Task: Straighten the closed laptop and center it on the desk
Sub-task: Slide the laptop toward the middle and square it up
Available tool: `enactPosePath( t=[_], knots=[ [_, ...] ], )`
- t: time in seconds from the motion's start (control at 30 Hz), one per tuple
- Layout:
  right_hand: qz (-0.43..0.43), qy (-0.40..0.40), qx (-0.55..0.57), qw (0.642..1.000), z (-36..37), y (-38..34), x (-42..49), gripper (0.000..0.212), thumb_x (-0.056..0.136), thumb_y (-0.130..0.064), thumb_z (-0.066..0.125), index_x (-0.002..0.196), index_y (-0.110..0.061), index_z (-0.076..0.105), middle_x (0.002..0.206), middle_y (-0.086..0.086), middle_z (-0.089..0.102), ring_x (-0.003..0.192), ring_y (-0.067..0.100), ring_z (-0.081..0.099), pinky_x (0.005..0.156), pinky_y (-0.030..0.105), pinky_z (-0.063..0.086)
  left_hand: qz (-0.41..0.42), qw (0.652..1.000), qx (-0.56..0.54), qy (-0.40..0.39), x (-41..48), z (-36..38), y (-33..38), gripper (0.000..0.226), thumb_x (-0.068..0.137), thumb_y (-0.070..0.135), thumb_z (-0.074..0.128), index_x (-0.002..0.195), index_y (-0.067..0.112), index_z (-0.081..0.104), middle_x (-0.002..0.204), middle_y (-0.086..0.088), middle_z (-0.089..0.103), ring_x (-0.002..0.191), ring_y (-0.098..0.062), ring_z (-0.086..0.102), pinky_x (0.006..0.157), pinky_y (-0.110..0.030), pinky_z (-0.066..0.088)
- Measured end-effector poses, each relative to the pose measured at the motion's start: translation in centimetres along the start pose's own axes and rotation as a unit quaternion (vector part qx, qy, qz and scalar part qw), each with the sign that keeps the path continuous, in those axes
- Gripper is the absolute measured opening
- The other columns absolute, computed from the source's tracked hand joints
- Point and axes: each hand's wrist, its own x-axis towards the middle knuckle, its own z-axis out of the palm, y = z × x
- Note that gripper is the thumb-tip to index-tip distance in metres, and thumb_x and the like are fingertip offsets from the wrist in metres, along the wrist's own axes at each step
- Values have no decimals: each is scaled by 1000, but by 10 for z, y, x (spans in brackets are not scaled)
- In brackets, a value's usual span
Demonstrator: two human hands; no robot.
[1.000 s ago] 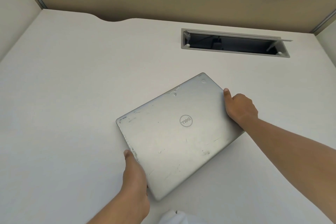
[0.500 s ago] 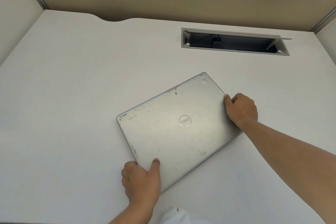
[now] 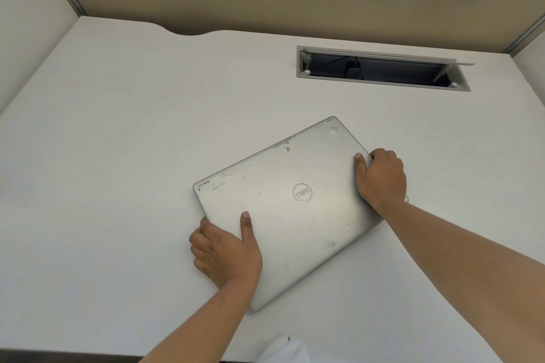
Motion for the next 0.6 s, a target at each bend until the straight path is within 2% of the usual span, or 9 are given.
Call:
enactPosePath(
  t=[0.17,0.27,0.37,0.5,0.6],
  knots=[
    [-13,-5,-29,999,-2,-3,-2,49,96,-46,39,113,-4,57,112,18,56,105,38,49,84,47,45,-21,1000,-1,-15,1,-1,2,78,81,53,63,136,5,35,135,-18,38,122,-36,37,99,-48,30],
    [-13,-5,-38,999,-3,-4,-3,50,96,-46,38,113,-4,58,112,19,56,105,39,49,83,48,45,-105,992,-19,-65,11,-5,12,84,74,49,72,136,7,33,136,-19,36,123,-38,35,100,-49,34],
    [3,-19,-34,999,-4,-7,-1,51,96,-47,39,115,-3,55,115,19,55,107,38,48,85,47,44,-180,978,-43,-100,24,-9,23,83,66,48,79,123,6,36,127,-21,39,116,-39,38,93,-50,43],
    [10,-76,0,997,-9,-8,7,54,95,-50,42,118,-1,49,120,19,52,113,38,47,90,49,43,-208,969,-25,-127,34,-11,31,91,55,51,86,116,6,35,118,-21,40,108,-38,42,92,-52,45],
    [15,-99,23,995,-13,-3,6,55,94,-50,44,114,0,48,118,21,51,109,39,49,89,49,44,-227,964,-51,-131,42,-13,32,86,52,45,89,104,9,31,120,-22,41,109,-39,43,92,-52,46]
  ],
)
